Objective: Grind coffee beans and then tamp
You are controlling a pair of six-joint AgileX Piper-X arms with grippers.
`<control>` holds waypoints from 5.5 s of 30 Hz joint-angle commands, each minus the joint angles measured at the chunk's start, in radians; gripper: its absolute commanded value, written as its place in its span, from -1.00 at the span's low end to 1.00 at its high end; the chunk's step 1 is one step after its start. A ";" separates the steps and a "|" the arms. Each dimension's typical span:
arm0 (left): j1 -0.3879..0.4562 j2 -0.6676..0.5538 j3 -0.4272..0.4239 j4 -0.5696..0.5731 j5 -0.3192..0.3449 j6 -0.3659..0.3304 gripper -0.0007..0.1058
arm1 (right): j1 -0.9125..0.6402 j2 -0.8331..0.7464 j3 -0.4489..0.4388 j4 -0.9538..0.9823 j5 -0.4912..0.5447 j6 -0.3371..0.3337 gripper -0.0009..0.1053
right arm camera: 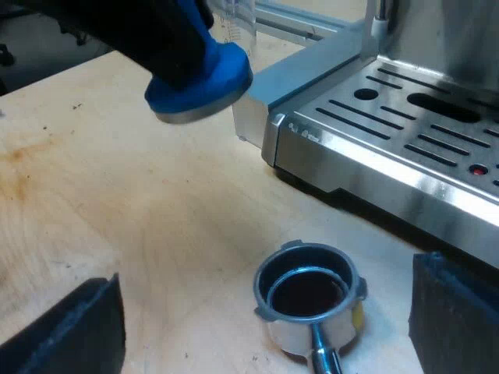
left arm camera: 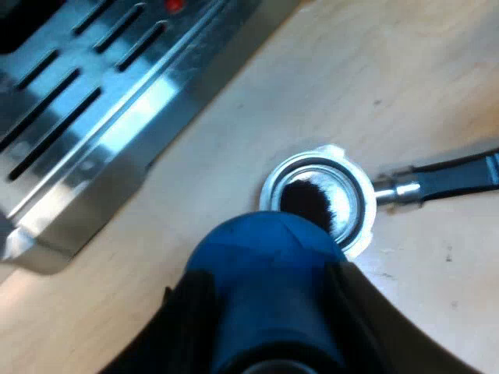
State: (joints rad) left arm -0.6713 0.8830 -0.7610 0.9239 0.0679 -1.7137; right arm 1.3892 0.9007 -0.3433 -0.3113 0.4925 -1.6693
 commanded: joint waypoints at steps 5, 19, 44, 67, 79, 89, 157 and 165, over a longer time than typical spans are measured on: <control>0.215 -0.018 0.016 0.050 -0.013 0.039 -0.98 | 0.002 -0.004 -0.002 -0.013 -0.003 -0.014 0.44; 0.423 -0.018 0.151 -0.037 -0.004 0.067 -0.98 | 0.002 -0.004 -0.002 -0.013 -0.010 -0.011 0.44; 0.485 0.215 0.225 -0.266 0.040 0.063 -0.98 | 0.002 -0.004 -0.002 0.010 -0.135 -0.011 0.44; 0.485 0.358 0.225 -0.315 0.040 0.063 -0.98 | 0.002 -0.004 -0.002 0.010 -0.135 -0.011 0.44; 0.485 0.358 0.225 -0.298 0.045 0.058 -0.58 | 0.002 -0.004 -0.002 0.010 -0.135 -0.011 0.44; 0.485 0.358 0.225 -0.260 0.070 0.065 0.49 | 0.002 -0.004 0.001 0.012 -0.135 -0.011 0.44; 0.506 -0.424 -0.059 -0.052 0.062 -0.101 0.49 | -0.668 -0.013 -0.564 0.877 -0.780 0.158 0.44; 0.636 -0.378 -0.059 -0.094 0.062 -0.118 0.49 | -0.951 -0.081 -0.564 1.014 -0.841 0.158 0.44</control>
State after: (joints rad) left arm -0.0352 0.5015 -0.8134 0.8453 0.1359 -1.8189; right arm 0.4561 0.8313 -0.8969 0.6716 -0.3374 -1.5075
